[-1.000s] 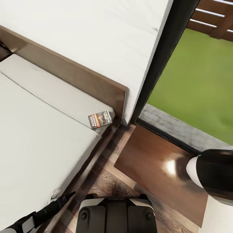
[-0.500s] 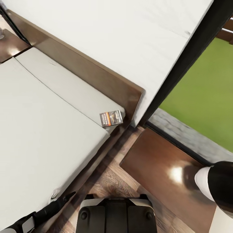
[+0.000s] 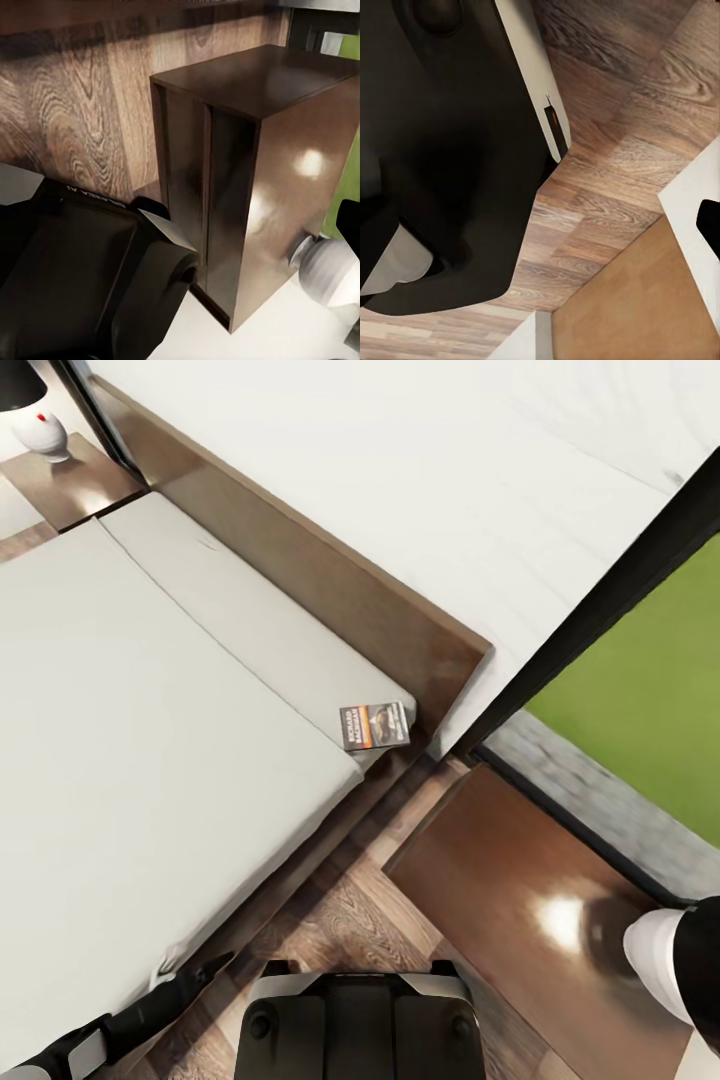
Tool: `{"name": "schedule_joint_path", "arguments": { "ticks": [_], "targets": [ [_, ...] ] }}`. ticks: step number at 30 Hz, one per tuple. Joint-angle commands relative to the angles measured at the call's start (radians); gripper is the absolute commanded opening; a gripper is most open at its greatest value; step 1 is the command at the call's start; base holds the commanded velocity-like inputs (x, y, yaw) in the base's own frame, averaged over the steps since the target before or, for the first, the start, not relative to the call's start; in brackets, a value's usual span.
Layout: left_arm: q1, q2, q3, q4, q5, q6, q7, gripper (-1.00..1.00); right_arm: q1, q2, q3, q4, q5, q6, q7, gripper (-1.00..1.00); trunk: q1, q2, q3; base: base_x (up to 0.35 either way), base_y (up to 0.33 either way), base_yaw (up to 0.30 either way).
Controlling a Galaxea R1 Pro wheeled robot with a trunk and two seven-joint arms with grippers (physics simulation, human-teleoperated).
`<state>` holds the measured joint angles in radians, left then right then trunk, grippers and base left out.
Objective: In the bedroom, move the book from the bed onto either nightstand, and place the two sandals side by side next to the bed.
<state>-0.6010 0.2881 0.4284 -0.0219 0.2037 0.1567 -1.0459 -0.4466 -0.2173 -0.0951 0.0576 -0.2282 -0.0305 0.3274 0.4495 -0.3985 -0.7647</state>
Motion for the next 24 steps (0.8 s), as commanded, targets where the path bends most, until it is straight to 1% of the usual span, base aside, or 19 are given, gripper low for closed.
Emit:
{"name": "schedule_joint_path", "arguments": {
  "ticks": [1, 5, 9, 24],
  "targets": [
    [0.000, 0.000, -0.005, 0.000, 0.010, 0.010, -0.003, 1.00, -0.001, -0.001, -0.008, 0.004, -0.003, -0.003, 0.005, 1.00, 0.001, -0.001, -0.001, 0.000, 0.000, 0.046],
    [0.000, 0.000, -0.005, 0.000, 0.010, 0.010, -0.004, 1.00, -0.001, -0.001, -0.008, 0.004, -0.003, -0.003, 0.005, 1.00, 0.001, -0.001, -0.001, 0.000, 0.000, 0.051],
    [0.000, 0.000, -0.005, 0.000, 0.010, 0.010, -0.004, 1.00, -0.001, -0.001, -0.008, 0.005, -0.003, -0.003, 0.005, 1.00, 0.001, -0.001, -0.001, 0.000, 0.000, 0.181],
    [0.000, 0.000, -0.005, 0.000, 0.010, 0.010, -0.005, 1.00, -0.001, -0.001, -0.008, 0.005, -0.003, -0.003, 0.005, 1.00, 0.001, -0.001, -0.001, 0.000, 0.000, 0.275]
  ]
}}
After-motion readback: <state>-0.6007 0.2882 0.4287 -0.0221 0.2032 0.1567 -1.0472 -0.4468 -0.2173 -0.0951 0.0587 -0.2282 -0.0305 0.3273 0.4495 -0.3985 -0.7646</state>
